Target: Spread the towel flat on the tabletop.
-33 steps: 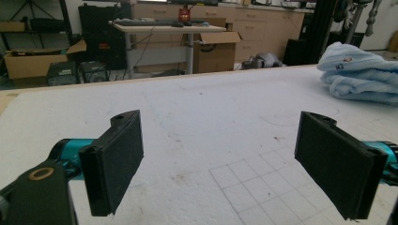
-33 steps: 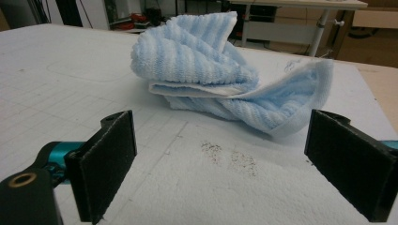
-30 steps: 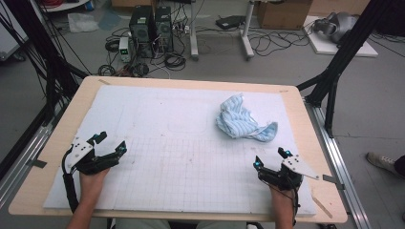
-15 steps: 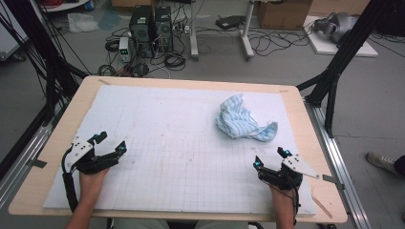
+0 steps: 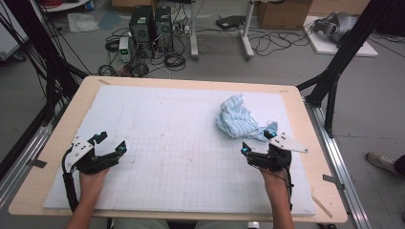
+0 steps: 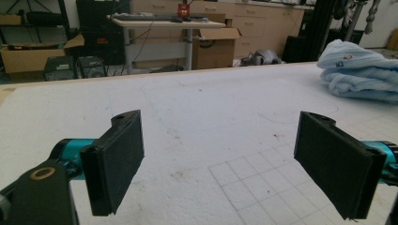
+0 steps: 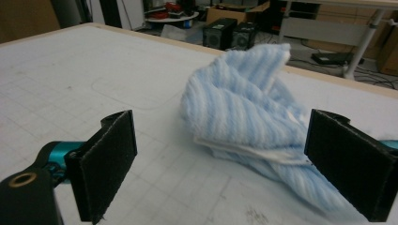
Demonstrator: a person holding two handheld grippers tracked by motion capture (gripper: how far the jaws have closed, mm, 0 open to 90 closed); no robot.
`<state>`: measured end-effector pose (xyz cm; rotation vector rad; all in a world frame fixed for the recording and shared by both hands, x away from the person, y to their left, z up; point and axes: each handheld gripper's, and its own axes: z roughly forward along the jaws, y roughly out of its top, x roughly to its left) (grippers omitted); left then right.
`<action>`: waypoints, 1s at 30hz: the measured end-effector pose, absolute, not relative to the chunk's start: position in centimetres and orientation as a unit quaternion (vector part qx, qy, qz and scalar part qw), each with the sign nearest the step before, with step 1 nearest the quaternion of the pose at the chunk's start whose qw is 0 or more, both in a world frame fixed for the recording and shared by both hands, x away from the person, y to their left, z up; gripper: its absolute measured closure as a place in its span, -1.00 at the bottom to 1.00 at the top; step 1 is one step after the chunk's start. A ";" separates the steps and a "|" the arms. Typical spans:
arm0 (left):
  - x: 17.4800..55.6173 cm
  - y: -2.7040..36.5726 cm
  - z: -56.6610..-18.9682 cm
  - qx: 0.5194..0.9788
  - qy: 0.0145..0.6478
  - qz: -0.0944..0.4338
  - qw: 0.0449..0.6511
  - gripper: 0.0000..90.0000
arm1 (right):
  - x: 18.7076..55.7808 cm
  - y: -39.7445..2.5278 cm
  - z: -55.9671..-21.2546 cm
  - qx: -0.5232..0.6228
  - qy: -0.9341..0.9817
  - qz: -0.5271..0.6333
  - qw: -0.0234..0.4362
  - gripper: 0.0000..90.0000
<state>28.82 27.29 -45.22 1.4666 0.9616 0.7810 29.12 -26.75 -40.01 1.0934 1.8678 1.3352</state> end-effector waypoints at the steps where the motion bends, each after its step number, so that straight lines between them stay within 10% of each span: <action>1: 28.8 27.3 -45.2 0.625 0.411 0.333 0.573 -0.63 | 29.4 -26.4 -39.7 0.408 0.704 0.501 0.294 -0.81; 16: 28.8 27.3 -45.2 0.625 0.411 0.333 0.573 -0.63 | 35.6 -24.4 -38.5 0.432 0.738 0.447 0.262 -0.79; 30: 28.9 27.3 -45.2 0.627 0.412 0.331 0.573 -0.63 | 39.9 -22.0 -40.6 0.436 0.790 0.363 0.232 -0.12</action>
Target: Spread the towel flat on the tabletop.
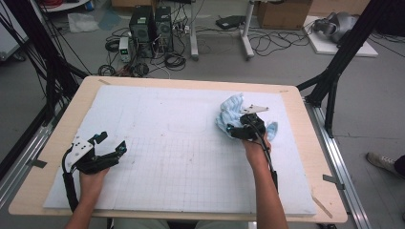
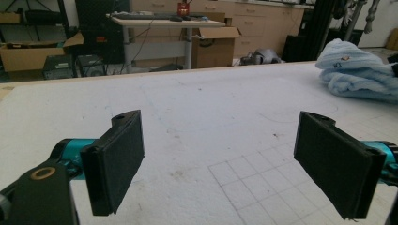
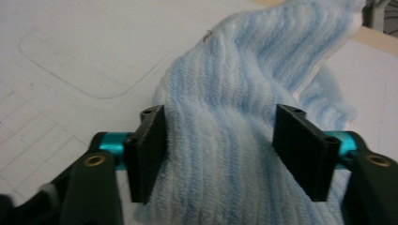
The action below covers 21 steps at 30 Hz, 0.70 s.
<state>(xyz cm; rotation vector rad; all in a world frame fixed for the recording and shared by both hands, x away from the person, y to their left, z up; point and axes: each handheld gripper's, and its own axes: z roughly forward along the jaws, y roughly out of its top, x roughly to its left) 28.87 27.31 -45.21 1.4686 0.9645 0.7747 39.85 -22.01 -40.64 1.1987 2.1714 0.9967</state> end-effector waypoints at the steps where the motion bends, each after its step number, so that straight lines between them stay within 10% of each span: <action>1: 28.9 27.3 -45.2 0.626 0.412 0.330 0.573 -0.63 | 40.0 -21.8 -40.9 0.439 0.793 0.354 0.230 0.24; 6: 28.9 27.3 -45.2 0.626 0.413 0.329 0.573 -0.63 | 39.7 -21.6 -40.7 0.433 0.798 0.355 0.223 0.80; 21: 29.0 27.3 -45.2 0.629 0.416 0.327 0.570 -0.62 | 35.8 -16.7 -38.7 0.302 0.825 0.461 0.127 0.81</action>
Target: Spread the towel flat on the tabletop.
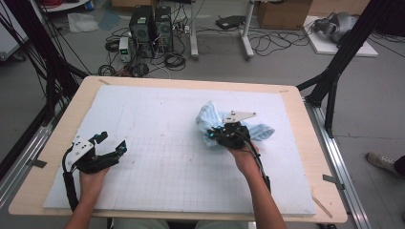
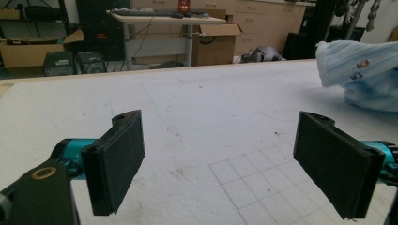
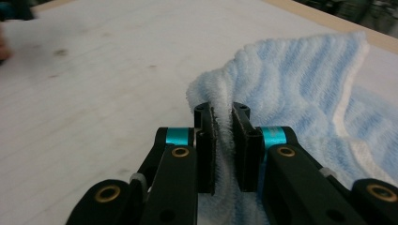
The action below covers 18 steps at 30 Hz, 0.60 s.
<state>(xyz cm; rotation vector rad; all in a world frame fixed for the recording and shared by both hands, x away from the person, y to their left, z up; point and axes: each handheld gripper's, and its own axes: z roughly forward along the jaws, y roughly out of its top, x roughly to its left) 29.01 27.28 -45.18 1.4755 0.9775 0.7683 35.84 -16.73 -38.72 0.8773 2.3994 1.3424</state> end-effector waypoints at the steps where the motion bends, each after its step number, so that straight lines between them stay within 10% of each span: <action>1: 29.0 27.3 -45.2 0.629 0.417 0.327 0.569 -0.62 | 35.5 -16.1 -38.7 0.288 0.828 0.466 0.117 0.81; 14: 29.2 27.3 -45.1 0.634 0.418 0.320 0.566 -0.62 | 31.8 -10.1 -39.5 0.137 0.868 0.477 0.004 0.76; 18: 29.3 27.1 -45.1 0.642 0.411 0.317 0.564 -0.57 | 31.7 -11.1 -39.8 0.172 0.851 0.496 0.009 0.06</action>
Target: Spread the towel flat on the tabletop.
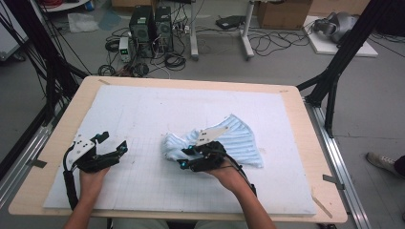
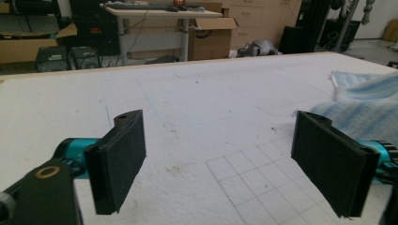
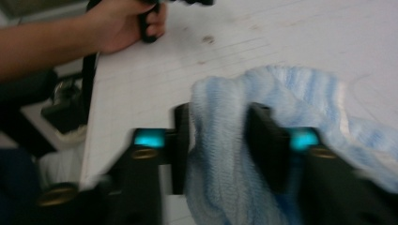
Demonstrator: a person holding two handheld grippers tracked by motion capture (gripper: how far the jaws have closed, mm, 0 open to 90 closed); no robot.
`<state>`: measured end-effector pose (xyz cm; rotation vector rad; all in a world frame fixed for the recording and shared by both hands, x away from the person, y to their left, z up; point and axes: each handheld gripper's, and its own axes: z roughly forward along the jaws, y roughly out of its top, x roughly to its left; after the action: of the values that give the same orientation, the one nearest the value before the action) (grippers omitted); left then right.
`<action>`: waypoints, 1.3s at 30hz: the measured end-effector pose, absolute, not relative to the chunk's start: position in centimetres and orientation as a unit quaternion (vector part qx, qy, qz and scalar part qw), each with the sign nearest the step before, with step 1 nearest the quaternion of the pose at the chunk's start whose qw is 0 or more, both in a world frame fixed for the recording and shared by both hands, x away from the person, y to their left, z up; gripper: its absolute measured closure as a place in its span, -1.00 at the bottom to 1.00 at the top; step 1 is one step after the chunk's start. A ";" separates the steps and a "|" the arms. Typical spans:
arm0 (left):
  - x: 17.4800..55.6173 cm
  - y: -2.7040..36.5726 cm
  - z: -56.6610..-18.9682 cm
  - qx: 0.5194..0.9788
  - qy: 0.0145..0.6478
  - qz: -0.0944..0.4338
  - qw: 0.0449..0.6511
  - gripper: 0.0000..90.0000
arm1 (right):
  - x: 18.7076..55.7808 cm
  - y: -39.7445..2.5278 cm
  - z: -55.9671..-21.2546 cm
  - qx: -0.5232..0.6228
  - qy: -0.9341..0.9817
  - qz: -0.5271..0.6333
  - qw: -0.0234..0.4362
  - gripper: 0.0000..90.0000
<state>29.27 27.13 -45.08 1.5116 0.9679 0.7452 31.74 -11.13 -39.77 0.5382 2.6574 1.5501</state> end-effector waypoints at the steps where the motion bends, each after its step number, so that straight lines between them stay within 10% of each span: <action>1: 29.3 27.1 -45.1 0.646 0.408 0.315 0.563 -0.56 | 31.7 -11.8 -39.8 0.184 0.843 0.506 0.015 -0.01; 15: 30.1 25.7 -43.9 0.678 0.363 0.290 0.570 -0.46 | 29.8 -24.1 -40.7 0.307 0.811 0.467 0.170 -0.12; 33: 32.5 16.4 -41.7 0.778 0.202 0.144 0.578 -0.33 | 28.7 -25.3 -43.0 0.318 0.818 0.451 0.162 -0.22; 39: 32.7 13.9 -43.1 0.822 0.165 0.136 0.527 0.30 | 28.7 -24.7 -43.4 0.309 0.827 0.445 0.153 -0.14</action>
<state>32.65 13.89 -43.09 1.9658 0.3946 0.3241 28.72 -24.72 -43.39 0.8856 2.3711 1.2765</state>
